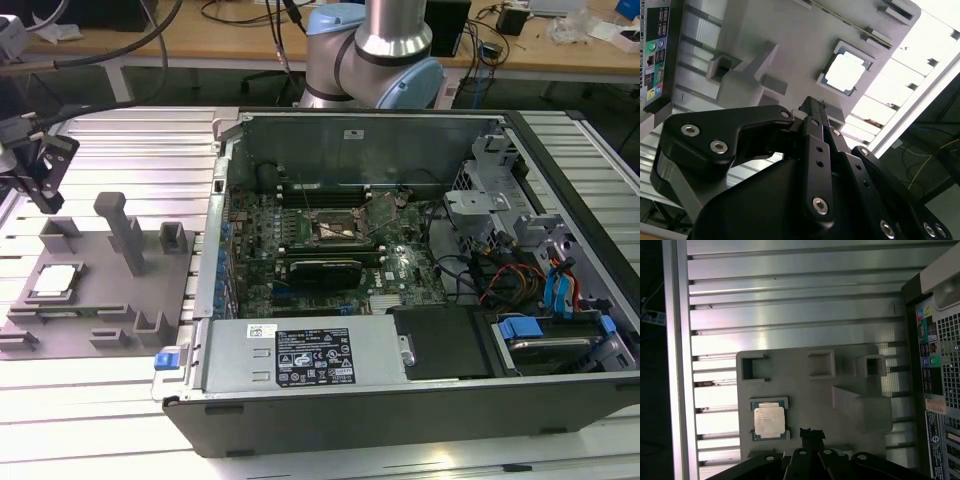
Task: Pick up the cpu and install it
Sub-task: 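Pick up the cpu and move it towards the insertion slot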
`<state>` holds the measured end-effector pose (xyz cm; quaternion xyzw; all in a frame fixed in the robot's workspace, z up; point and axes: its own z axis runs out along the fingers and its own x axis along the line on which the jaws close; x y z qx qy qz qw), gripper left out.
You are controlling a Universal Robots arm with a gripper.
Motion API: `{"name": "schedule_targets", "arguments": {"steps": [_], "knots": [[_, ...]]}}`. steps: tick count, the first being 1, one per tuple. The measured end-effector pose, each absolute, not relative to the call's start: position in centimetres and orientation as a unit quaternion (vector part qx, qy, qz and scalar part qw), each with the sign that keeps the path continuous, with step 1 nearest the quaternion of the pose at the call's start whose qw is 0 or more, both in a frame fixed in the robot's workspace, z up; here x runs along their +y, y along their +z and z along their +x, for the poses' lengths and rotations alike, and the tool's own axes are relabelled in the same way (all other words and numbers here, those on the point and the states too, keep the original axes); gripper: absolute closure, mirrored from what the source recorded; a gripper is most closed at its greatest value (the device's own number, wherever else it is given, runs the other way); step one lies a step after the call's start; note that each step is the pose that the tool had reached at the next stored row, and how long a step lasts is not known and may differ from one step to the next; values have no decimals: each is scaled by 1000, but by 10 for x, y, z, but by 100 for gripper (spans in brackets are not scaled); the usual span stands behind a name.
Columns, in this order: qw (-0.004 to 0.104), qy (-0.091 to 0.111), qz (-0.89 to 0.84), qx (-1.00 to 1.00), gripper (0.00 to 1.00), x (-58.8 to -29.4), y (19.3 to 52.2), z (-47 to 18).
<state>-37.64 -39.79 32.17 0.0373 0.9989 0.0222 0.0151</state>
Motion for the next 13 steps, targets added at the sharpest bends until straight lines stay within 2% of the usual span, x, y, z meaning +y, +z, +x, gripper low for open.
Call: {"name": "schedule_targets", "arguments": {"steps": [13], "knots": [[15,22,37,999,89,-398,318,-380]]}}
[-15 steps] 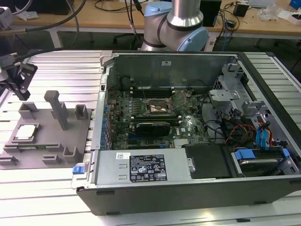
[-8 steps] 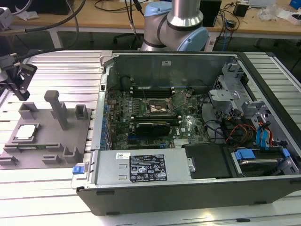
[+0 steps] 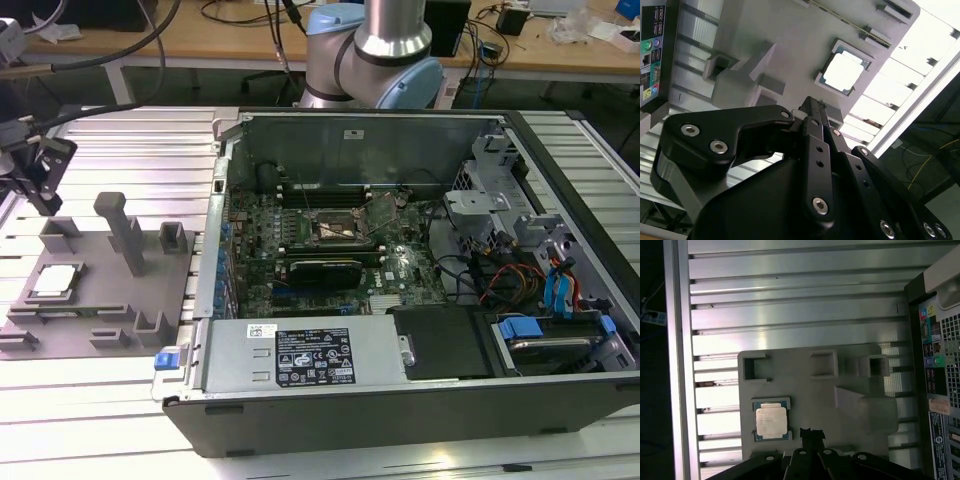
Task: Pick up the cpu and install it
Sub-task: 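Pick up the cpu and move it towards the insertion slot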
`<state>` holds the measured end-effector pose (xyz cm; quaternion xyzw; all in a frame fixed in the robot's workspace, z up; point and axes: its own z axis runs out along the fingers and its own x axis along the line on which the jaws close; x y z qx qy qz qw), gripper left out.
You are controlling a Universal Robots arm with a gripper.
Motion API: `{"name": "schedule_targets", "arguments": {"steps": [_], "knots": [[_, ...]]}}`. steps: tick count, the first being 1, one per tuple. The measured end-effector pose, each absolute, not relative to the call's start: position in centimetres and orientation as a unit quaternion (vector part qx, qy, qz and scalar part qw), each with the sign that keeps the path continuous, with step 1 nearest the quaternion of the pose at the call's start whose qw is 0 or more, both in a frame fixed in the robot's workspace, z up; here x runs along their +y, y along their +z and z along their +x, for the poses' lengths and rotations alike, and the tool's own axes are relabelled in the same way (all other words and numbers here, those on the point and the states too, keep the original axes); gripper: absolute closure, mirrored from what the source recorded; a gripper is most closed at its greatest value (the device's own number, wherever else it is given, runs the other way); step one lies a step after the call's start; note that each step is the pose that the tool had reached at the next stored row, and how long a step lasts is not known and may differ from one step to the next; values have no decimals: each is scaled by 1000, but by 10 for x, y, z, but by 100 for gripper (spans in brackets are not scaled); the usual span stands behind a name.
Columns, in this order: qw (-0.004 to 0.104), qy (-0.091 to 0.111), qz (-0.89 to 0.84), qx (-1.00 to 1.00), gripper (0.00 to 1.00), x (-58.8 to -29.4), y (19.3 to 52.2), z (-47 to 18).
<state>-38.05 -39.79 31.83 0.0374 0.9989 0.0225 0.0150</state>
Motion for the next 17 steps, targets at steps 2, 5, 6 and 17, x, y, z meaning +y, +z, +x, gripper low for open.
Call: {"name": "schedule_targets", "arguments": {"steps": [2,5,6,17], "knots": [[15,23,37,999,89,-398,318,-382],[15,23,37,999,89,-398,315,-385],[15,23,37,999,89,-398,314,-386],[15,23,37,999,89,-398,300,-396]]}}
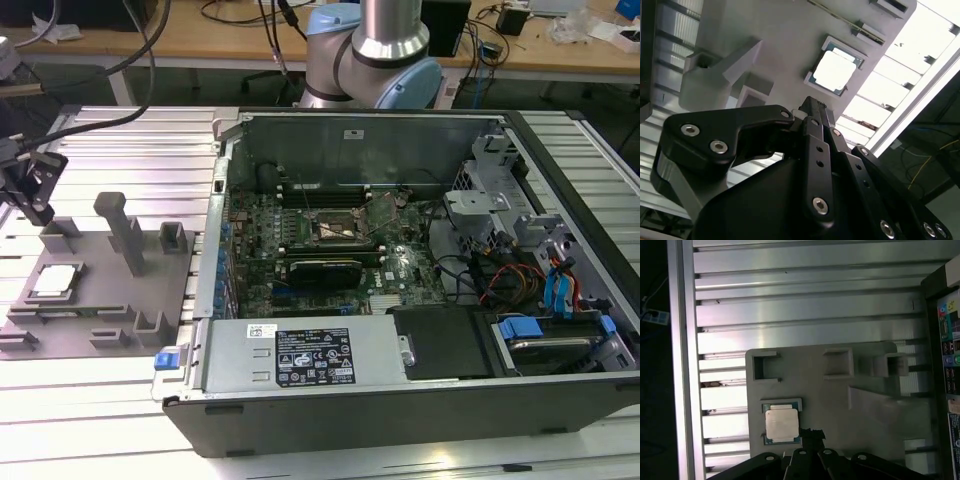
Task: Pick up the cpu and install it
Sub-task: 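Pick up the cpu and move it towards the insertion slot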
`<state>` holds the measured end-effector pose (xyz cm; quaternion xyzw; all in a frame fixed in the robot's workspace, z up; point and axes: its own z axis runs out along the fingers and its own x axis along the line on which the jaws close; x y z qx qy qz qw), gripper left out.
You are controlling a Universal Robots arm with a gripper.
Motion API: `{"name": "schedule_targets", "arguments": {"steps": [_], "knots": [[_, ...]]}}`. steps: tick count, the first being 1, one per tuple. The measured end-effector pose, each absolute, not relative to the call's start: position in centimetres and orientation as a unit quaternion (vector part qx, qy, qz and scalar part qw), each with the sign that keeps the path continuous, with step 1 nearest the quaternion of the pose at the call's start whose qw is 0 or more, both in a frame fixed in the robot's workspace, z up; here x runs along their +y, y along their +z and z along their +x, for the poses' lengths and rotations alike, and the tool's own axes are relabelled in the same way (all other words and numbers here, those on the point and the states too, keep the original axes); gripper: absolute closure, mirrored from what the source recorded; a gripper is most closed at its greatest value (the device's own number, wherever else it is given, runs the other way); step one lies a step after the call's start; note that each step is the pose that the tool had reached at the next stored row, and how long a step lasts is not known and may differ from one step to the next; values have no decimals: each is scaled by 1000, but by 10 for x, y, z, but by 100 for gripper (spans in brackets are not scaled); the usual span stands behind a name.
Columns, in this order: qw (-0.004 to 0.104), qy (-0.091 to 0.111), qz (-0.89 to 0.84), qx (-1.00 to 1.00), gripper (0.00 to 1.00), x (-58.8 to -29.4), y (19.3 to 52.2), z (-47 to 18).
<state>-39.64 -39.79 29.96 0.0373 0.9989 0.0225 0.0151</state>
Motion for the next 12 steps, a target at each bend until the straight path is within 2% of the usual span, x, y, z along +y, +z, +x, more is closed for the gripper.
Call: {"name": "schedule_targets", "arguments": {"steps": [12], "knots": [[15,23,37,999,89,-399,277,-410]]}}
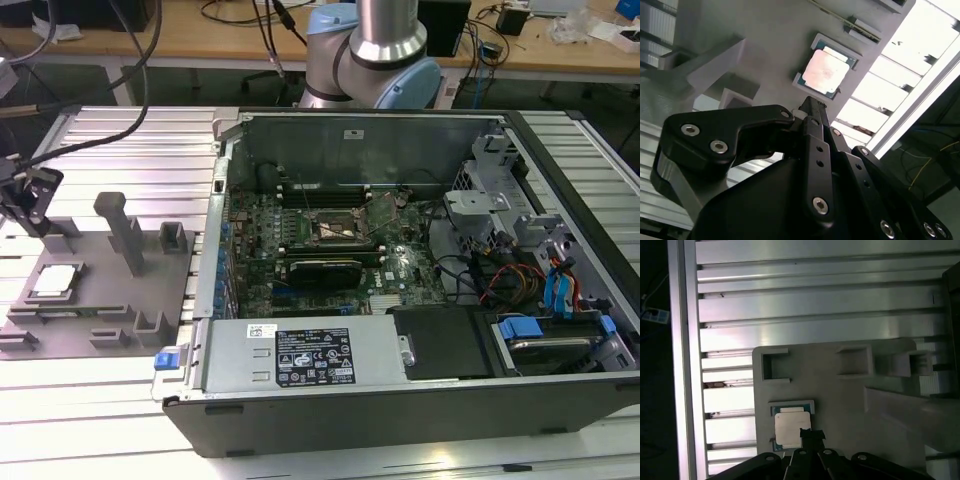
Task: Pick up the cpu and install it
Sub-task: 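Pick up the cpu and move it towards the insertion slot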
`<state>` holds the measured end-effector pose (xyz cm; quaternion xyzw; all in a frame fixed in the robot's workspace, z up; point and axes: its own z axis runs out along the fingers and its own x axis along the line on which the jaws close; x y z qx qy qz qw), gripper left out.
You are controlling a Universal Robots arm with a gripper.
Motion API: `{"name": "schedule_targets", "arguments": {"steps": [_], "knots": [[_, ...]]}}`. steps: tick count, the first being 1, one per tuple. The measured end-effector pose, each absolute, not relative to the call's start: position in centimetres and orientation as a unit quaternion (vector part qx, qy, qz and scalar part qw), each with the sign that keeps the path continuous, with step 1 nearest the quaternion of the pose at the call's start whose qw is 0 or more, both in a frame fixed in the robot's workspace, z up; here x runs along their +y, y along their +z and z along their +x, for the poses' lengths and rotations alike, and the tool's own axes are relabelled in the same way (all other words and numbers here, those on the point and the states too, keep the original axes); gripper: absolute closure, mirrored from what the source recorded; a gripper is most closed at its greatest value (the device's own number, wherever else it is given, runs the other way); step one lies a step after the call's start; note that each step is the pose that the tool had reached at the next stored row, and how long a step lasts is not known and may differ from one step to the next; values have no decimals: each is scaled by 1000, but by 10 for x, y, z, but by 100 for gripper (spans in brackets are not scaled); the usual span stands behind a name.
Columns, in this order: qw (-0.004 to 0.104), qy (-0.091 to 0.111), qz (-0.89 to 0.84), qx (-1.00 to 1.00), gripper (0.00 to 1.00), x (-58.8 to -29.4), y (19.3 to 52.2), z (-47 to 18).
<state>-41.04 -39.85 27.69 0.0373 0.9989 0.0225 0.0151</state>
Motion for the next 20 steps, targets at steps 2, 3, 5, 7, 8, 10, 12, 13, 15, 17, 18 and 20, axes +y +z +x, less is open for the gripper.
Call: {"name": "schedule_targets", "arguments": {"steps": [2,3,5,7,8,10,12,13,15,17,18,20], "knots": [[15,23,37,999,89,-400,271,-413],[15,23,37,999,89,-402,269,-414],[15,23,37,999,89,-406,265,-415],[15,23,37,999,89,-410,261,-415],[15,23,37,999,89,-411,260,-415],[15,23,37,999,89,-415,253,-415],[15,23,37,999,89,-415,250,-415],[15,23,37,999,89,-415,246,-415],[14,23,37,999,89,-415,238,-416],[14,23,37,999,89,-415,234,-417],[14,23,37,999,89,-415,231,-417],[14,23,37,999,89,-415,225,-418]]}}
